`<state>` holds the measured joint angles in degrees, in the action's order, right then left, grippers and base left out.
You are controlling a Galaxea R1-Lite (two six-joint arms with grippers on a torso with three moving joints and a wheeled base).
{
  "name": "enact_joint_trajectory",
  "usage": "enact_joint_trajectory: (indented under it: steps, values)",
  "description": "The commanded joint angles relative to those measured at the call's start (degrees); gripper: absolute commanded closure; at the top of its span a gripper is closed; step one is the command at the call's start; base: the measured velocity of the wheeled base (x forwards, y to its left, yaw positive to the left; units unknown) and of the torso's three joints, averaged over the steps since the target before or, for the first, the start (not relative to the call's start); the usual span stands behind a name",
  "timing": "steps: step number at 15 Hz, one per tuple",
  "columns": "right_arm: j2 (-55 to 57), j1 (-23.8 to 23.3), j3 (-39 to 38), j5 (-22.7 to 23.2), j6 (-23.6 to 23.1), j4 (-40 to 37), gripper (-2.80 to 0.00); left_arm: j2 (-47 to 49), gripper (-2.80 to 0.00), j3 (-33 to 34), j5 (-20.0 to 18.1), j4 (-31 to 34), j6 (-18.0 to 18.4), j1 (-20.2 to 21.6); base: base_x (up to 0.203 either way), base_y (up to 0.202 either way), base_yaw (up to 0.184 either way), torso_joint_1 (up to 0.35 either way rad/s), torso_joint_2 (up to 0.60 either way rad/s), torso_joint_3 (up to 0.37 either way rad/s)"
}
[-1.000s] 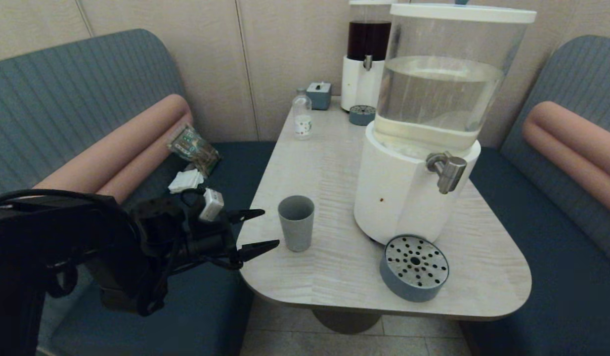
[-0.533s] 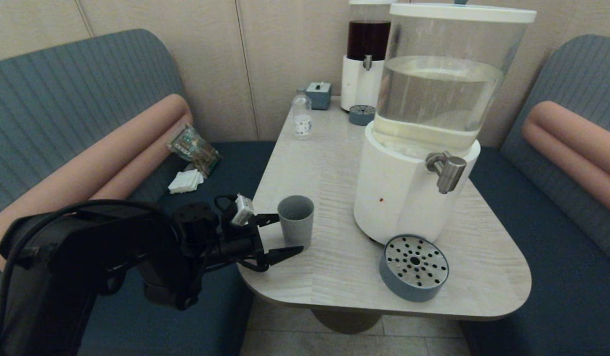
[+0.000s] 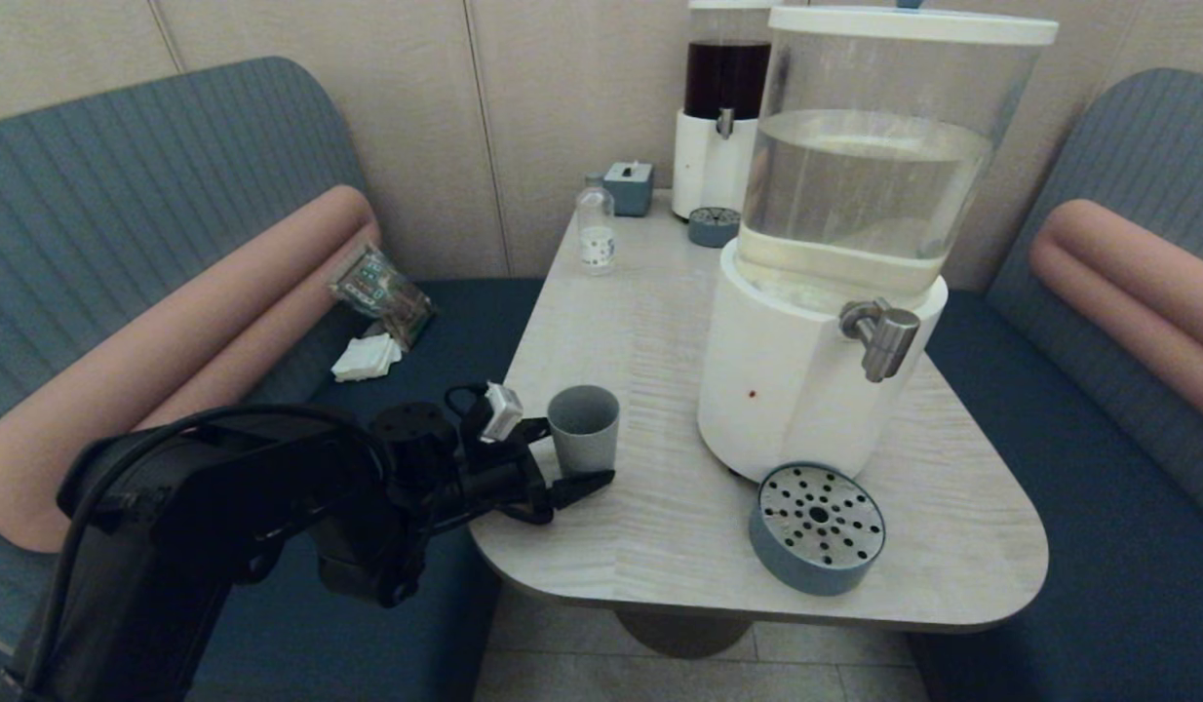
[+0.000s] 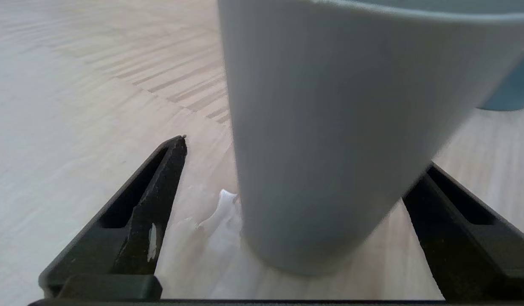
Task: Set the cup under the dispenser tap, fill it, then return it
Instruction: Pick up the cup
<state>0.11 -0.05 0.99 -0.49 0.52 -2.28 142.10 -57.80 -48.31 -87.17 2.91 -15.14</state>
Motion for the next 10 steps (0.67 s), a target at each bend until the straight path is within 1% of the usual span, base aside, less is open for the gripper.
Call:
enact_joint_trajectory:
  steps: [1,3,6,8,9,10]
  values:
    - [0.0,0.0,0.0,0.0,0.0,0.0,0.0,0.3,0.0,-0.6,0.1,-0.5,0.0,-0.4,0.0,0.0,0.0,0.0,0.0,0.0]
    - [0.0,0.0,0.1,0.0,0.0,0.0,0.0,0.1,0.0,-1.5,1.0,-0.5,-1.1,-1.3,0.0,0.0,0.0,0.0,0.0,0.0]
    - [0.0,0.0,0.0,0.0,0.0,0.0,0.0,-1.6,0.0,-1.0,1.1,-0.5,-1.3,-2.3,0.0,0.0,0.0,0.0,0.0,0.0]
    - [0.0,0.0,0.1,0.0,0.0,0.0,0.0,-4.9,0.0,1.3,1.3,-0.5,-1.4,-3.6,0.0,0.0,0.0,0.0,0.0,0.0]
    - [0.1,0.0,0.0,0.0,0.0,0.0,0.0,-7.0,0.0,3.5,1.5,-0.5,-1.6,-5.0,0.0,0.0,0.0,0.0,0.0,0.0]
    - [0.0,0.0,0.0,0.0,0.0,0.0,0.0,-9.0,0.0,5.3,2.5,-0.5,-1.8,-7.3,0.0,0.0,0.0,0.0,0.0,0.0]
